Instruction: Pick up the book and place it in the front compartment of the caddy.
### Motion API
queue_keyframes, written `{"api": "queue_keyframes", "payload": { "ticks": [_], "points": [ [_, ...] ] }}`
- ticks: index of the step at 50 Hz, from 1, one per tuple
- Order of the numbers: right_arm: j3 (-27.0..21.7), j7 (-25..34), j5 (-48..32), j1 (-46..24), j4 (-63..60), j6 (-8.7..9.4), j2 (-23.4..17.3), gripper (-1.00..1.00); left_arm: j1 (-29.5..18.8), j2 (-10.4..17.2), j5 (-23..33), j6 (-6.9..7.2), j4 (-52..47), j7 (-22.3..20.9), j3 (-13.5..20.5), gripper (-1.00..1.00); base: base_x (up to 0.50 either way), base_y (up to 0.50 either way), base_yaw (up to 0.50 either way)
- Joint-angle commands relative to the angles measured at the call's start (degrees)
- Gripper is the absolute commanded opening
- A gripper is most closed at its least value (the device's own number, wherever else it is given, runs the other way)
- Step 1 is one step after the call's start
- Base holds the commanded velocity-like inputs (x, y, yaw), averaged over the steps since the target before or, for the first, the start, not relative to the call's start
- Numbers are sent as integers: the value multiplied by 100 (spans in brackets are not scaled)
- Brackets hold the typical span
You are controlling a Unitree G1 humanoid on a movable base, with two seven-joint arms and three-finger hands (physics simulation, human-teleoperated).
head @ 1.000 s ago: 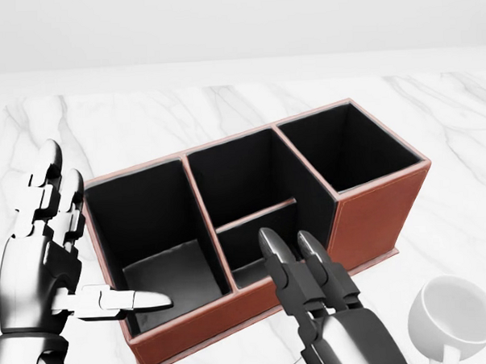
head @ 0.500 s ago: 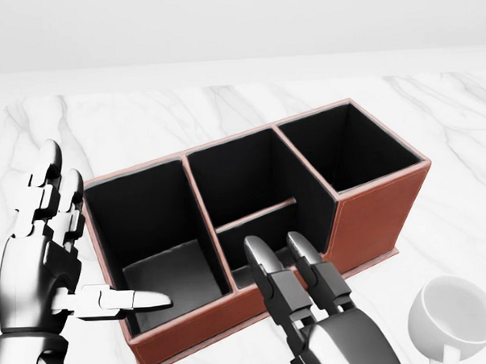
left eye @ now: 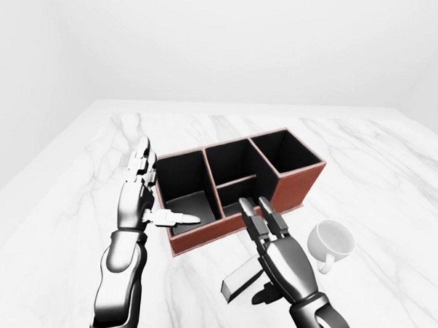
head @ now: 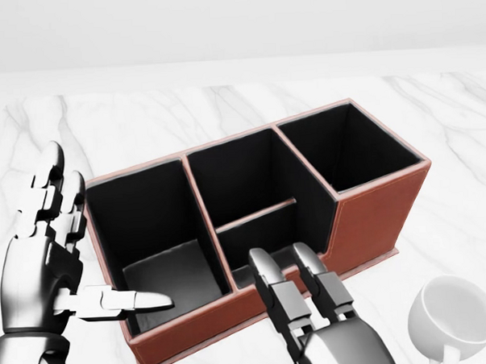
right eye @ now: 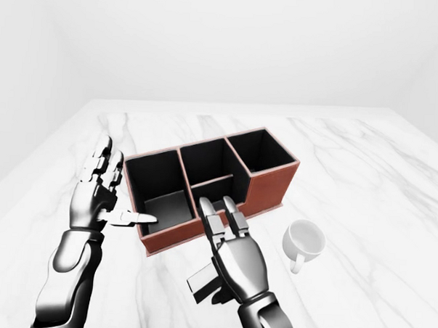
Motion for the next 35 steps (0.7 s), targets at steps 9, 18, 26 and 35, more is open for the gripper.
{"api": "queue_keyframes", "payload": {
  "ticks": [9,18,26,35],
  "points": [
    [178,-200,-218,64,133,0,-84,100,1,-1,31,0,33,4,-15,100,0,0,0],
    [196,-235,-226,56,157,0,-102,100,-3,0,44,0,74,6,-15,100,0,0,0],
    [205,-270,-246,56,209,0,-118,100,-6,1,57,0,90,6,-17,100,0,0,0],
    [213,-322,-242,67,273,0,-133,100,1,-3,72,0,113,8,-25,100,0,0,0]
  ]
}}
